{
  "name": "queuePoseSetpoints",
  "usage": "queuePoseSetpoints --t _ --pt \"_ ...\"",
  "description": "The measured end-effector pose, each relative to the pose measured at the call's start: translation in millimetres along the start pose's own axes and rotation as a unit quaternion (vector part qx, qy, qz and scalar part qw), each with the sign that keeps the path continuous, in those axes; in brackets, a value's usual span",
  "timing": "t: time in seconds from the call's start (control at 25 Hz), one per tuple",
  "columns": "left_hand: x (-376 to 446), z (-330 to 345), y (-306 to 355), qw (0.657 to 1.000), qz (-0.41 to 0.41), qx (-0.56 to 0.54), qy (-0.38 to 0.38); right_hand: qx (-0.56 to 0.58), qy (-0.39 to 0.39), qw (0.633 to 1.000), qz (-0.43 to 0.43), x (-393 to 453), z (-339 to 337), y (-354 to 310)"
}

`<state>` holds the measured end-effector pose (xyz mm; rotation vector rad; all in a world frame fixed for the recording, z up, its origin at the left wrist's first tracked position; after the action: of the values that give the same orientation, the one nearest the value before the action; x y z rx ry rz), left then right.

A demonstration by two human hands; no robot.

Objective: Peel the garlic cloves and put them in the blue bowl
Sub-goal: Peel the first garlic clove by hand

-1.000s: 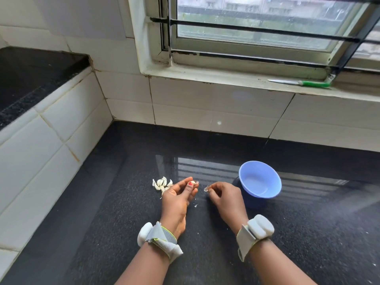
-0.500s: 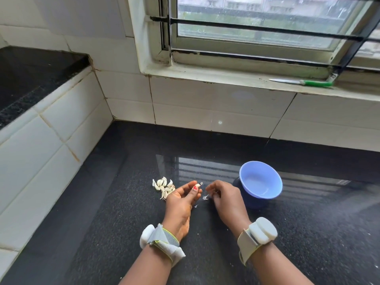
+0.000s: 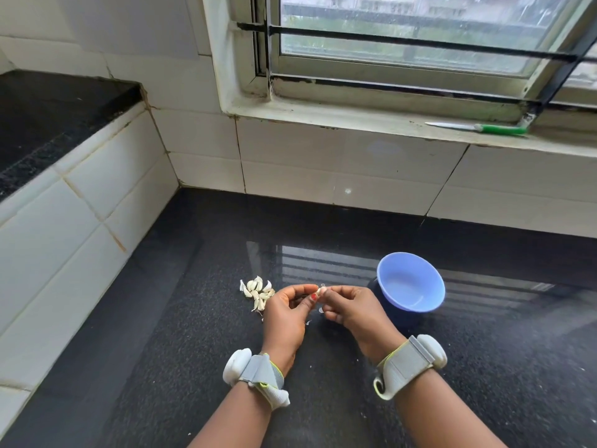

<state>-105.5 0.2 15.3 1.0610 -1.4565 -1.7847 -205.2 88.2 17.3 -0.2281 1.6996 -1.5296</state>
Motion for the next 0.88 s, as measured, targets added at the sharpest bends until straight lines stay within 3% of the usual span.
queuePoseSetpoints --t 0.16,0.44,0.76,0.88 --pt "6 -3 1 0.997 0.043 0.068 -0.014 0.038 -0.018 0.999 0.033 0 1 2" --pt "6 -4 10 0.985 0.103 0.141 -0.008 0.044 -0.024 0.999 0.009 -7 1 -9" --pt "9 -5 8 0.979 0.111 0.174 0.005 -0.06 -0.001 0.997 -0.055 -8 1 -20" --pt "7 -6 15 0.967 0.154 0.204 0.014 -0.112 0.01 0.991 -0.068 -3 1 -22"
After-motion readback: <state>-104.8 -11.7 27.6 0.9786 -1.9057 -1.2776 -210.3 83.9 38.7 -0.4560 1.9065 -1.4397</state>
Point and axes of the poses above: each hand's wrist, its own x-axis towards the middle knuckle, its own z-axis out of the palm, y = z × x, the point moved 5 cm from there along x, towards the middle knuckle, and after that the axes turned 4 degrees about y, right-handed, at the moved point
